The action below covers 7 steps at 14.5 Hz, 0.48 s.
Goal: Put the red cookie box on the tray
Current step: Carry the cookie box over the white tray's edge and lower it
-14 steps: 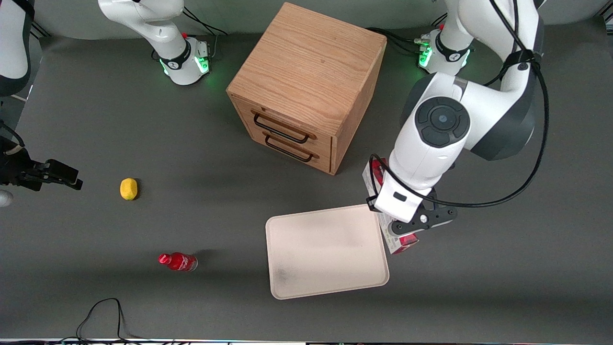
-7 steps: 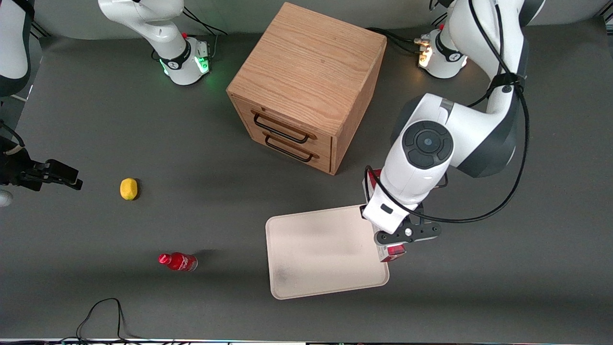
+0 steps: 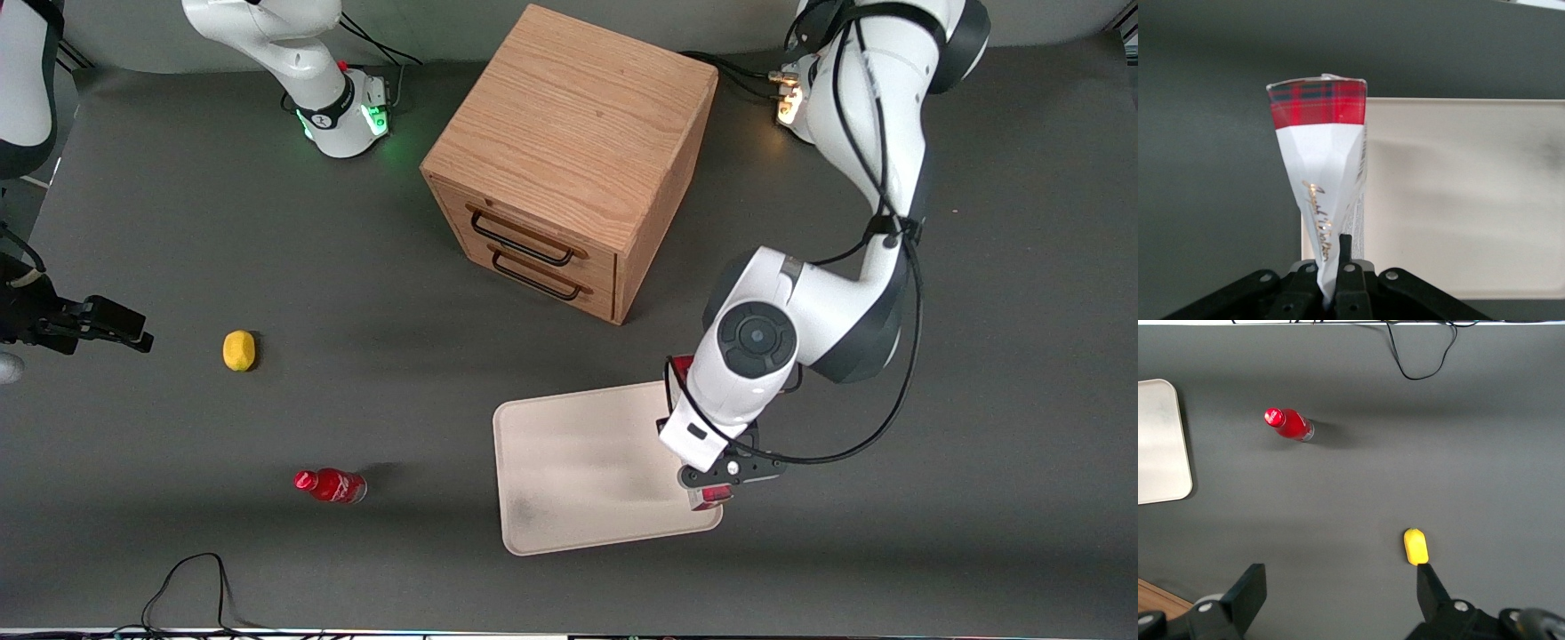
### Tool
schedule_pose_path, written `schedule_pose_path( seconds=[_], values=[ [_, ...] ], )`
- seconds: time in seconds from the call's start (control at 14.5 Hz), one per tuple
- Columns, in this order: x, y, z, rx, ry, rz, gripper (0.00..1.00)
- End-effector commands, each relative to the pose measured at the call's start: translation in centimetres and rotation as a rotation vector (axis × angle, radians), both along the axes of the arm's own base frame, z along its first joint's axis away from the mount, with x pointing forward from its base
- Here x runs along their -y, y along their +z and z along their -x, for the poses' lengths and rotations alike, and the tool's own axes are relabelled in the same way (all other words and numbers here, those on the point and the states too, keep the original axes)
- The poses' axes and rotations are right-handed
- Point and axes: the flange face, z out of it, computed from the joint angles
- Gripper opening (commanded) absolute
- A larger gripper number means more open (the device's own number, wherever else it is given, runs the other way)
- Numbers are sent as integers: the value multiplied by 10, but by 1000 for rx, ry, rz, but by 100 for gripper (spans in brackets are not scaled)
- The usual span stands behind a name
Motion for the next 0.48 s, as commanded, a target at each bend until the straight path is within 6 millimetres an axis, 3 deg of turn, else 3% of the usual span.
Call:
schedule_pose_path(
  seconds=[0.0,0.41],
  values=[
    [-1,-28,-7,27,-13,-22,0],
    [-6,-86,-6,50,-14,-28,0]
  ],
)
